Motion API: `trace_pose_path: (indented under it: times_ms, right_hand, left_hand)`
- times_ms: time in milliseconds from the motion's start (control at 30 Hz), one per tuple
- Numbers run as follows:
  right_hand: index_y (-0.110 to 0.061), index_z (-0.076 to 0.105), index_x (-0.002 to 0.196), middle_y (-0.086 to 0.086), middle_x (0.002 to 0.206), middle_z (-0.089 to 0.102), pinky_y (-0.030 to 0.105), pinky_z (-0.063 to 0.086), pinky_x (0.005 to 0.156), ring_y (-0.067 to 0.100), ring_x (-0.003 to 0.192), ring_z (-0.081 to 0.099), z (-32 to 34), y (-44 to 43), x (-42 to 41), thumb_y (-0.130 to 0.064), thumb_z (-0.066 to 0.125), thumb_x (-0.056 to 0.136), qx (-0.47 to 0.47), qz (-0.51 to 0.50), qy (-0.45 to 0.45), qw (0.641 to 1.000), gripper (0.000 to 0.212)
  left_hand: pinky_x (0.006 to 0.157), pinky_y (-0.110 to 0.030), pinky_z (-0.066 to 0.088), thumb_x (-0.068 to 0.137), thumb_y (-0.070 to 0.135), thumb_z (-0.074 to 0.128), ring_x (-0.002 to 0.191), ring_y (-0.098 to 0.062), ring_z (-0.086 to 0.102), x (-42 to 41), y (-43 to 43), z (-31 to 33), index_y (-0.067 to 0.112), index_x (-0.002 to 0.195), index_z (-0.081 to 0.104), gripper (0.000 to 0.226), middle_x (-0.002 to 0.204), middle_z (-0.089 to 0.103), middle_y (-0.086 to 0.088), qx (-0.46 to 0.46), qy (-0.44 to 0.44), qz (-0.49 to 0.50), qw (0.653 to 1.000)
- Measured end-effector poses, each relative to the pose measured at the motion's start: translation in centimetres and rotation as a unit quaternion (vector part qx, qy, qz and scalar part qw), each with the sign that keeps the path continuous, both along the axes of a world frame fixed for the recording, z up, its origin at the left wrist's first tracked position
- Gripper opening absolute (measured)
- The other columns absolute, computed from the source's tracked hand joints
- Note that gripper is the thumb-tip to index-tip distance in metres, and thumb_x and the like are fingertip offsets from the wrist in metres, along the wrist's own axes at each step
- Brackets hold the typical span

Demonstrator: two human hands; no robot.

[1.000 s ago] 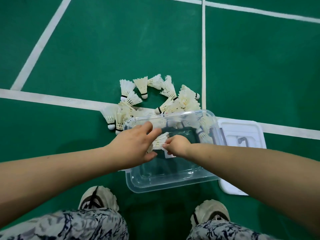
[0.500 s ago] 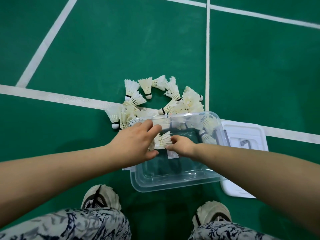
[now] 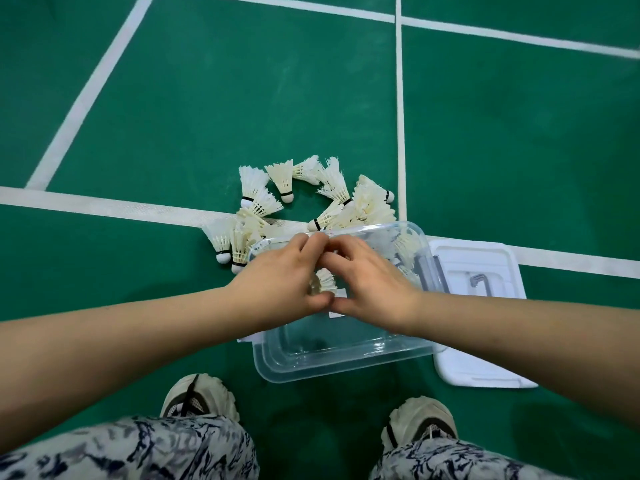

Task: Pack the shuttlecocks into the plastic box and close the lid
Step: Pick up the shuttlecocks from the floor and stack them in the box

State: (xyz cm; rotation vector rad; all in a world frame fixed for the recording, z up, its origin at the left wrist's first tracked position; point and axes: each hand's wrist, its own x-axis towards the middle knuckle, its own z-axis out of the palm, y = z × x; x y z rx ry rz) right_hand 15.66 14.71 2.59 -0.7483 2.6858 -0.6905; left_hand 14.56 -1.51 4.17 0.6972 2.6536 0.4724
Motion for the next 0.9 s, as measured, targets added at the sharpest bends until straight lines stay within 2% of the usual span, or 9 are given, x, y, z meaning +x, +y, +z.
trace_pose_path:
  times_ms: [100,200,333,400,467,567,633,767,900]
  right_hand:
    - [-0.033,0.037,0.110,0.012,0.113,0.051,0.037,0.046,0.077,0.031,0.101,0.051,-0.1,0.7,0.0,-0.029,0.072,0.072,-0.015,-0.007,0.048,0.999,0.052]
    - [-0.026,0.053,0.095,0.007,0.096,0.051,0.032,0.047,0.064,0.026,0.084,0.049,-0.4,1.0,0.1,-0.040,0.059,0.075,-0.014,0.044,0.145,0.988,0.025]
    - [-0.024,0.068,0.078,0.000,0.096,0.044,0.033,0.037,0.071,0.021,0.087,0.037,-1.4,1.6,0.2,-0.044,0.048,0.077,0.006,0.078,0.216,0.973,0.028]
    - [-0.024,0.069,0.074,0.004,0.094,0.054,0.032,0.037,0.073,0.022,0.090,0.037,-1.6,2.0,0.2,-0.043,0.047,0.076,0.024,0.061,0.224,0.972,0.030]
    - [-0.023,0.070,0.072,0.007,0.088,0.059,0.035,0.043,0.074,0.022,0.091,0.038,-1.8,2.6,-0.1,-0.046,0.046,0.076,0.039,0.005,0.189,0.981,0.033]
    - [-0.019,0.070,0.087,-0.001,0.088,0.049,0.035,0.036,0.081,0.022,0.094,0.041,-1.6,3.5,-0.8,-0.048,0.051,0.084,0.051,-0.103,0.048,0.992,0.035]
    - [-0.019,0.067,0.088,-0.001,0.087,0.050,0.029,0.030,0.072,0.019,0.088,0.042,-1.8,4.1,-1.2,-0.041,0.048,0.090,0.099,-0.140,0.004,0.985,0.029]
    - [-0.020,0.049,0.069,0.002,0.075,0.053,0.027,0.027,0.052,0.025,0.069,0.048,-2.7,4.6,-1.6,-0.028,0.041,0.089,0.156,-0.192,-0.039,0.968,0.022]
    - [-0.016,0.054,0.074,0.009,0.080,0.060,0.031,0.038,0.062,0.027,0.074,0.051,-4.3,4.3,-2.3,-0.027,0.040,0.092,0.150,-0.207,-0.118,0.960,0.026]
  left_hand:
    - [0.075,-0.034,0.042,0.074,0.045,0.060,0.097,-0.030,0.055,-0.1,0.7,0.5,0.026,0.121,0.027,0.060,0.124,0.045,-0.001,0.019,-0.010,0.009,1.000]
    - [0.075,-0.033,0.041,0.071,0.041,0.064,0.095,-0.029,0.055,-0.1,1.2,0.7,0.027,0.124,0.024,0.067,0.125,0.046,-0.001,0.030,-0.035,0.025,0.999]
    - [0.080,-0.032,0.039,0.073,0.040,0.064,0.101,-0.028,0.054,0.2,1.8,0.4,0.029,0.132,0.021,0.074,0.129,0.043,0.000,0.028,-0.027,-0.005,0.999]
    - [0.077,-0.031,0.037,0.073,0.053,0.059,0.102,-0.027,0.054,0.2,1.6,0.1,0.030,0.134,0.018,0.077,0.132,0.039,0.000,0.036,-0.013,-0.007,0.999]
    - [0.074,-0.029,0.036,0.069,0.069,0.044,0.099,-0.026,0.054,0.1,1.1,-0.2,0.033,0.132,0.011,0.080,0.133,0.036,-0.002,0.055,0.013,-0.014,0.998]
    - [0.079,-0.034,0.043,0.069,0.071,0.032,0.098,-0.028,0.055,-0.4,-0.2,-1.3,0.035,0.131,0.007,0.076,0.133,0.035,-0.007,0.055,0.032,-0.017,0.998]
    - [0.082,-0.036,0.044,0.069,0.072,0.028,0.100,-0.029,0.054,-0.5,-0.9,-1.9,0.035,0.132,0.004,0.076,0.134,0.035,-0.007,0.032,0.034,-0.013,0.999]
    - [0.085,-0.034,0.043,0.068,0.073,0.023,0.101,-0.026,0.054,-0.4,-1.8,-3.0,0.037,0.132,0.000,0.077,0.129,0.035,-0.005,0.010,0.017,-0.017,1.000]
    - [0.088,-0.035,0.043,0.068,0.072,0.023,0.104,-0.024,0.054,-0.5,-2.2,-3.6,0.037,0.133,0.002,0.077,0.126,0.037,-0.006,0.010,0.001,-0.015,1.000]
